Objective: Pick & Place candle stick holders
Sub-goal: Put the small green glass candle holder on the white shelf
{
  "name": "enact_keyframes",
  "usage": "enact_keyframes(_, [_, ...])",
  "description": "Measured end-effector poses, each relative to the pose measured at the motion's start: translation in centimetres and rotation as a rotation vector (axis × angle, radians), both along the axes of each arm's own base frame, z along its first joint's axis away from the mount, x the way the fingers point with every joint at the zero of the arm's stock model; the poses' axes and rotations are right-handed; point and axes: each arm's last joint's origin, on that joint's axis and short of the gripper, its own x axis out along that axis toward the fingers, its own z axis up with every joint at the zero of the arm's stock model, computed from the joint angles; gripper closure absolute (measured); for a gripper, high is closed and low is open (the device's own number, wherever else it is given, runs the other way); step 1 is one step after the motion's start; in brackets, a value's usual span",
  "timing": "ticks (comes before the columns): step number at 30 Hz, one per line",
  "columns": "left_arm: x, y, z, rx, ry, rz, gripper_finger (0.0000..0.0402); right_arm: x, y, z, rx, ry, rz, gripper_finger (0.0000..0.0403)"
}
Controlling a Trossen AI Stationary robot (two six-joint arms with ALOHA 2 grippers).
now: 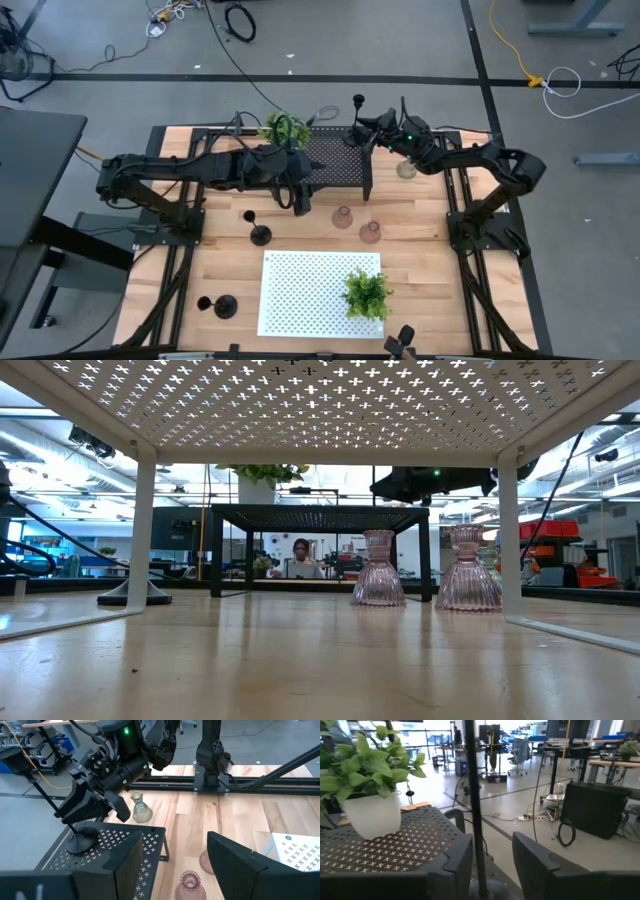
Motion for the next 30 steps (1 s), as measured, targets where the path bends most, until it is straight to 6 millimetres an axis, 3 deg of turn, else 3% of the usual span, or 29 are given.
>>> enact_keyframes(16, [0.0, 0.0, 0.0, -0.002, -0.001, 0.001, 0.0179, -1.4, 1.4, 2.5, -0.015, 0.074, 0.009, 0.0161])
enact_keyframes(24, [0.0, 0.0, 0.0, -0.003, 0.002, 0.001, 0.0179, -4.0, 3.4, 4.7, 0.001, 0.197, 0.007, 0.0167])
enact_keyframes(30, [0.0, 0.0, -0.1, -0.003, 0.007, 0.001, 0.0179, -6.6, 5.2, 4.8, 0.071, 0.4, -0.084, 0.0174])
